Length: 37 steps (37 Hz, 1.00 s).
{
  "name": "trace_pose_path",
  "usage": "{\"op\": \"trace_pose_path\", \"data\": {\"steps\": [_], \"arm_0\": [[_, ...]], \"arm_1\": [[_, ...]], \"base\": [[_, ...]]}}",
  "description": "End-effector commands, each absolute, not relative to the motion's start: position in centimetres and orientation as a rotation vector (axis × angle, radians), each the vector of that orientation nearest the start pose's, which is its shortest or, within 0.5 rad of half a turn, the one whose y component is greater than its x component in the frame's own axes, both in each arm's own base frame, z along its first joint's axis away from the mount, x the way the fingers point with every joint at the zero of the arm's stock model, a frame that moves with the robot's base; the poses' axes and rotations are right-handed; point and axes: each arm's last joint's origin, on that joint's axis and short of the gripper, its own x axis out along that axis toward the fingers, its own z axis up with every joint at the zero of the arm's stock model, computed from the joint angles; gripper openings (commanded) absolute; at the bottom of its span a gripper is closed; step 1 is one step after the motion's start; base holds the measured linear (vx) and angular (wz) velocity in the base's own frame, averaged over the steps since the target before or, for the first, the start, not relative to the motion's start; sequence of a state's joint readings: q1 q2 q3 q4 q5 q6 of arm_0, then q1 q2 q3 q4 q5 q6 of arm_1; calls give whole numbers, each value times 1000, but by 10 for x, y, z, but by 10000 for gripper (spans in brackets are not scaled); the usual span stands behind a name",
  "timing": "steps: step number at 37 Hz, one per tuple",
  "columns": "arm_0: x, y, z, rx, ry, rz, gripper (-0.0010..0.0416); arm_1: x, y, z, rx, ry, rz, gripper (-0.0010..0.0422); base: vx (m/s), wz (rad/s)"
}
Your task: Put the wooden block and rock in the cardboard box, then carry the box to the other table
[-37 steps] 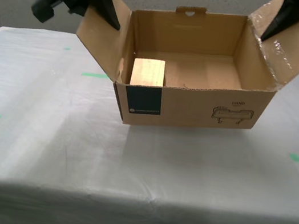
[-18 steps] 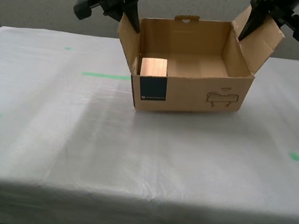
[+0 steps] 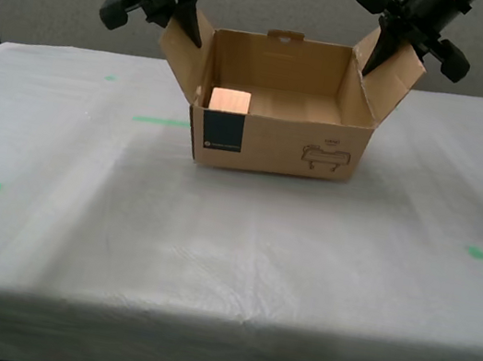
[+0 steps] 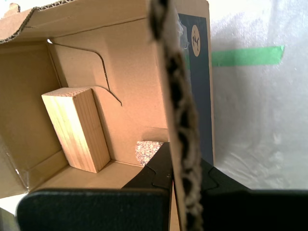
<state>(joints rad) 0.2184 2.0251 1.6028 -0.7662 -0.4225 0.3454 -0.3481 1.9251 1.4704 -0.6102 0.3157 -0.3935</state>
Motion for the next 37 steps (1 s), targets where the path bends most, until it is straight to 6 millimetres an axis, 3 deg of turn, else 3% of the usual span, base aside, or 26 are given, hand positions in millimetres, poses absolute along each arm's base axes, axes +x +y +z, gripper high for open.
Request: {"op": "trace_pose_path", "data": {"steps": [1,6,19,37], "arm_0": [[409,102,209,453,1278,321,-1],[410,102,210,475,1264,311,-1],[411,103,199,497,1224,307,-1],[411,103,199,505,1225,303,0]], "arm_1": [[380,-147,204,-315,1203,-373,-1],[382,-148,196,-304,1213,-370,-1],[385,-149,203,-305,1185,-376,0],[388,-150,207,-305,1165,-380,0]], "base": [[0,0],[0,0],[0,0],[0,0]]}}
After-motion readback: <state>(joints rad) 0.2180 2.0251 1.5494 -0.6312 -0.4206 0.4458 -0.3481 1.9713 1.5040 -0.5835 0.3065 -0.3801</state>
